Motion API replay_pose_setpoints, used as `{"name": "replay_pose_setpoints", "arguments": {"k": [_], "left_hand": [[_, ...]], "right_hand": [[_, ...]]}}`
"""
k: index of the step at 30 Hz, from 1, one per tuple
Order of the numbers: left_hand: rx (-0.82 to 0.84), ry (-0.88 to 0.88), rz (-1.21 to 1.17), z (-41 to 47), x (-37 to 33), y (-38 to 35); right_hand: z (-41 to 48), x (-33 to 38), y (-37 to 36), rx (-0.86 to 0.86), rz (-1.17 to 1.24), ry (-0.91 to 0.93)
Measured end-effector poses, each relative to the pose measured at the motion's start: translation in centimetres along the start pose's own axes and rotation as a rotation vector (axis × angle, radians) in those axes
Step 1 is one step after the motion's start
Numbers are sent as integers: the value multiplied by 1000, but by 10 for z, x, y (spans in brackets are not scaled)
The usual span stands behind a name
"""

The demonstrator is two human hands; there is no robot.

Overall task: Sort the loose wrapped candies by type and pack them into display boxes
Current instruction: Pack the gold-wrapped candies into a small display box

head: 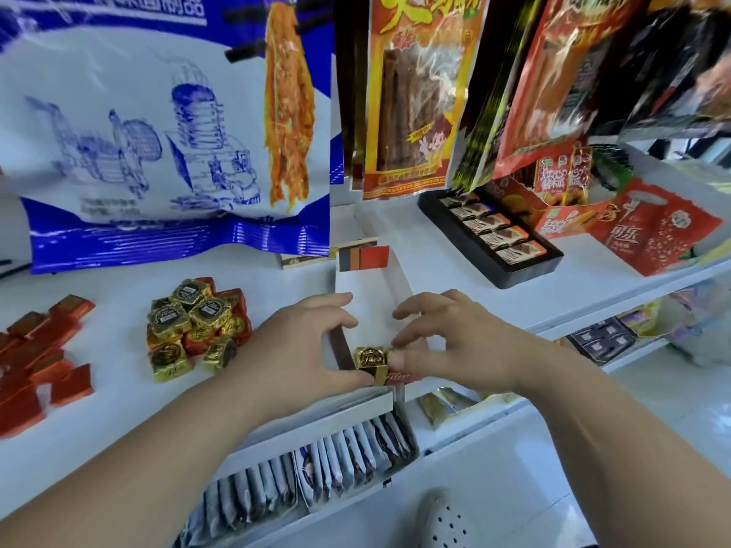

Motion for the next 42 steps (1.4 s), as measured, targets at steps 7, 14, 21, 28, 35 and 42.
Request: {"name": "replay_pose_setpoints", "arguments": {"k": [7,14,21,28,35,42], "left_hand": [[-126,-74,11,-14,-4,20],[-355,48,187,-50,43,90],[-224,218,233,-88,110,121],[-129,70,266,-93,118,109],[-93,-15,264,-85,99,109],[8,21,161,-82,103,96]], "right_hand": [[4,17,5,-280,-51,89],[18,81,-15,-456,-75,206],[33,142,-70,-275,-86,243],[45,160,-98,-307,-13,200],[40,142,-89,-160,432,53],[34,124,-88,-154,376,-55]]}}
Point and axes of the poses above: each hand's wrist, its own z-axis towards the middle knuckle, its own y-axis out of the back of the hand, x = y × z, the point moved 5 cm from there along z, towards the middle knuckle, and after that the axes turned 14 degrees about -x, right-handed, at the moved point
